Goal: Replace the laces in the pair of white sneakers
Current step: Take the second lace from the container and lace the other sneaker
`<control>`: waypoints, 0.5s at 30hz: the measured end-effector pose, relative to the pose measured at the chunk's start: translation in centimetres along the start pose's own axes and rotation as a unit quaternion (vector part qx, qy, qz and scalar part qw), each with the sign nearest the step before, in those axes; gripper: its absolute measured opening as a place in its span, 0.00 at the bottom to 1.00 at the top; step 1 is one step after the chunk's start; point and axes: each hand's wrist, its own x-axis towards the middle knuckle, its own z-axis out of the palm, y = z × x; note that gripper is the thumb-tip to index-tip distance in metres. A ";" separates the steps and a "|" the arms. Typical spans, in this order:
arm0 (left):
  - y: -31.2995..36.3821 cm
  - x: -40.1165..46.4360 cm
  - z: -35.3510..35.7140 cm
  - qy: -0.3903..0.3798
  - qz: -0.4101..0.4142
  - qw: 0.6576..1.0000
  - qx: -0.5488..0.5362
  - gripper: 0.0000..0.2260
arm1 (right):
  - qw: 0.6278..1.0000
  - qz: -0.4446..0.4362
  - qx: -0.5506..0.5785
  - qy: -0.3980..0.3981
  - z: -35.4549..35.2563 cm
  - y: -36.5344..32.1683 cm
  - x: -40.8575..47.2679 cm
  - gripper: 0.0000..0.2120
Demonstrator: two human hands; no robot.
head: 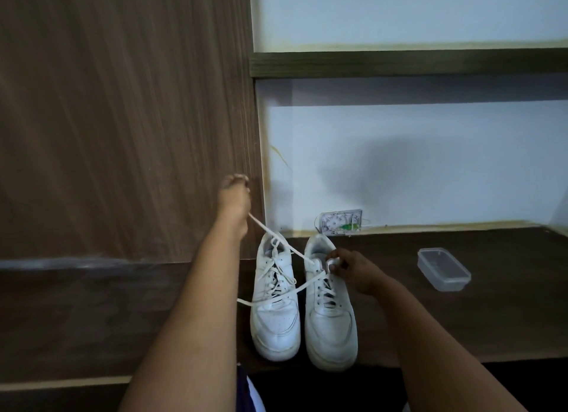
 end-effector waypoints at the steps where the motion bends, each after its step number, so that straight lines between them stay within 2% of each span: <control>1: -1.2 0.1 0.1 0.010 0.028 0.989 0.143 0.09 | 1.000 -0.003 -0.001 0.002 0.1 0.0 0.0 0.07; 3: -3.1 0.4 -0.1 0.010 0.054 0.919 0.391 0.09 | 1.000 -0.005 0.009 0.001 0.1 0.1 0.0 0.07; 4: -3.8 0.4 -0.3 -0.008 0.036 0.876 0.480 0.12 | 1.000 -0.004 0.014 0.000 0.0 0.1 -0.1 0.07; 6: -5.0 -0.2 -0.3 -0.061 0.004 0.776 0.628 0.18 | 1.000 -0.002 0.029 0.002 -0.2 0.0 -0.2 0.06; 7: -5.3 -1.0 -0.2 -0.089 0.017 0.728 0.679 0.20 | 0.999 -0.001 0.046 0.005 -0.3 -0.2 -0.3 0.06; 8: -5.8 -1.4 0.1 -0.115 0.049 0.700 0.703 0.19 | 0.998 0.005 0.066 0.011 -0.3 -0.3 -0.4 0.08; 9: -6.1 -1.8 0.5 -0.146 0.086 0.696 0.698 0.15 | 0.996 0.011 0.087 0.020 -0.3 -0.4 -0.4 0.09; 10: -6.4 -2.3 1.0 -0.190 0.103 0.709 0.672 0.11 | 0.994 0.017 0.103 0.027 -0.3 -0.5 -0.5 0.10; 11: -6.6 -2.7 1.5 -0.245 0.098 0.724 0.638 0.11 | 0.993 0.019 0.109 0.030 -0.2 -0.4 -0.5 0.09; 12: -6.9 -3.2 2.1 -0.305 0.077 0.723 0.615 0.12 | 0.994 0.022 0.100 0.031 -0.2 -0.5 -0.6 0.08; 13: -7.2 -3.9 2.7 -0.352 0.061 0.701 0.617 0.14 | 0.996 0.025 0.083 0.033 -0.1 -0.5 -0.6 0.08; 15: -8.1 -4.9 3.5 -0.394 0.076 0.637 0.658 0.16 | 0.997 0.028 0.062 0.040 0.1 -0.5 -0.6 0.09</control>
